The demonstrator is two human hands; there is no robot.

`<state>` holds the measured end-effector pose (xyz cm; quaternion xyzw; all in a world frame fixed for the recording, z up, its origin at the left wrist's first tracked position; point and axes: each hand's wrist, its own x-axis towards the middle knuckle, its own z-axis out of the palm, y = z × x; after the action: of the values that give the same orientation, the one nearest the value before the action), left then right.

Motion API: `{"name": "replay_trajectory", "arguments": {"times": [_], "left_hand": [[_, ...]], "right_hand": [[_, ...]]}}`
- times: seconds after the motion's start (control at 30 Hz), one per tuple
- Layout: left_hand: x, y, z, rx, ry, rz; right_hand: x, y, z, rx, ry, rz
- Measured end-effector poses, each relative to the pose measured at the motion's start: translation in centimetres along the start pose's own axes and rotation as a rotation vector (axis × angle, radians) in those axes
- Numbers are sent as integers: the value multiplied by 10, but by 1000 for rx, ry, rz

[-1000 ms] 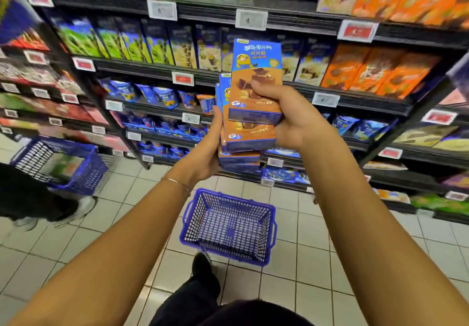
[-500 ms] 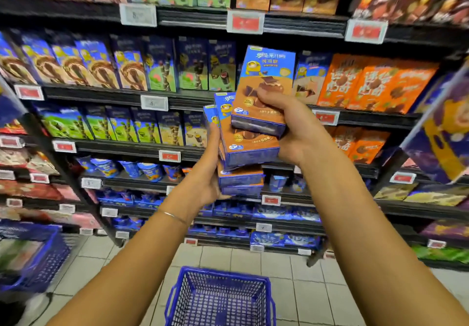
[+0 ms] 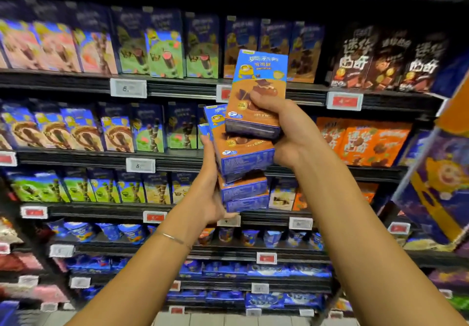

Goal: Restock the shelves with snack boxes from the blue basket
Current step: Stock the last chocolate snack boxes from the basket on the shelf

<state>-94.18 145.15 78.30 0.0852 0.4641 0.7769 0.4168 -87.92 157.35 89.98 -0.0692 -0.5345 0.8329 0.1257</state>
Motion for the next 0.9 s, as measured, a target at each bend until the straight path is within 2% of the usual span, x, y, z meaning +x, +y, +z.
{"name": "replay_trajectory", "arguments": {"times": [0.23, 0.37, 0.67, 0.77, 0.9], "left_hand": [[12, 11, 14, -72, 36, 85], [19, 15, 20, -82, 111, 94], [15, 25, 17, -99, 138, 107], [14, 27, 16, -97, 156, 108], [13, 30, 14, -74, 187, 100]], "right_hand": [[30, -20, -4, 73, -103, -17], [46, -29, -7, 116, -112, -69], [105, -66, -34, -117, 114, -165], [129, -79, -40, -179, 208, -253], [158, -82, -43, -343, 249, -373]]}}
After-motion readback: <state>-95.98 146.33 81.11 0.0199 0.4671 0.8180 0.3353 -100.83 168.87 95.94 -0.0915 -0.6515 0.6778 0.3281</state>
